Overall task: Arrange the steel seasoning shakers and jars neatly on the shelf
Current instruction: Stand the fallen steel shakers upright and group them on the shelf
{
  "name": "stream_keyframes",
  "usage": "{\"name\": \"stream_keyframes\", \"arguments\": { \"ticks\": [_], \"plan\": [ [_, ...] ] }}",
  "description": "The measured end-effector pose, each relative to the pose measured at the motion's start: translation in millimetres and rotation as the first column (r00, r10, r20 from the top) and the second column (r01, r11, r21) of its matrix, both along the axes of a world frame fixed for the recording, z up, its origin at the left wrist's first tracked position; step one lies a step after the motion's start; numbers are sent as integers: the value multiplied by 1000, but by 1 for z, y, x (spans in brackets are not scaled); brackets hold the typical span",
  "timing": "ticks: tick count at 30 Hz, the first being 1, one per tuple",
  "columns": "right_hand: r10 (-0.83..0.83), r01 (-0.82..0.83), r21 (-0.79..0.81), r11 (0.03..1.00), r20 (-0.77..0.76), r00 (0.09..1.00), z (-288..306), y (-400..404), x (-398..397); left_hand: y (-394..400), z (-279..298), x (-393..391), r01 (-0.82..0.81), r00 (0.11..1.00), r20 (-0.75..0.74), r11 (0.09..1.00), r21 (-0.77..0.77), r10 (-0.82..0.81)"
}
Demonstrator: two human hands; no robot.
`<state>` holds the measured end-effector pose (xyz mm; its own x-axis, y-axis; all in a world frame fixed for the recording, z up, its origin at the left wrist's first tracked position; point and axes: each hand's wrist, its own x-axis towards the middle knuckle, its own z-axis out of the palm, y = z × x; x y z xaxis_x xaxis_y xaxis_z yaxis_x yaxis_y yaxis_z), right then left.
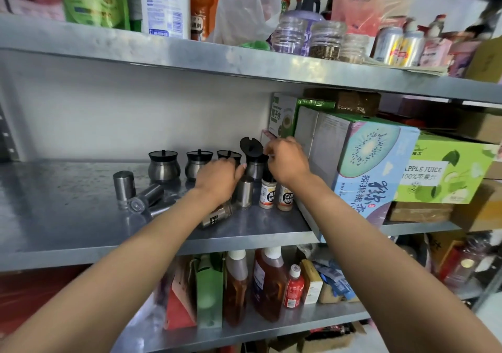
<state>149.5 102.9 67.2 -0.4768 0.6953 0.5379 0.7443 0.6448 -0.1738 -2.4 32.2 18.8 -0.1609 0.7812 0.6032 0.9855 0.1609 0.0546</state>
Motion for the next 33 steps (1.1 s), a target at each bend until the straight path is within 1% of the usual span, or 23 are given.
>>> {"name": "stream_keyframes", "arguments": {
  "ticks": [2, 4, 6, 8, 11, 16, 24, 27, 33],
  "plan": [
    [17, -17, -67, 998, -3, 1000, 0, -1, -5, -6, 3, -10, 33, 999, 24, 998, 51, -34],
    [50, -52, -109, 993, -14, 999, 1, -3, -11, -11, 6, -20, 60, 998, 17, 995, 83, -62],
    [90, -93, -125, 988, -35, 995, 2, -5, -17, -16, 8, -28, 82, 997, -1, 992, 93, -82],
    [108, -110, -157, 981, -21, 994, 5, -6, -22, -21, 10, -34, 91, 996, -23, 992, 83, -89],
    [76, -66, -234, 970, 37, 996, 5, -10, -29, -25, 11, -37, 93, 995, -47, 993, 66, -90],
    [52, -15, -299, 954, 116, 992, -4, -12, -44, -32, 7, -37, 105, 994, -19, 993, 59, -104],
    [62, 24, -334, 942, 245, 968, -9, -12, -54, -34, 4, -38, 95, 995, 3, 994, 45, -95],
    [95, 29, -368, 930, 313, 945, -5, -9, -53, -36, 5, -39, 91, 996, 17, 995, 39, -92],
    [130, 9, -386, 922, 332, 934, 0, -4, -52, -39, 6, -43, 99, 995, 22, 995, 24, -99]
  ]
}}
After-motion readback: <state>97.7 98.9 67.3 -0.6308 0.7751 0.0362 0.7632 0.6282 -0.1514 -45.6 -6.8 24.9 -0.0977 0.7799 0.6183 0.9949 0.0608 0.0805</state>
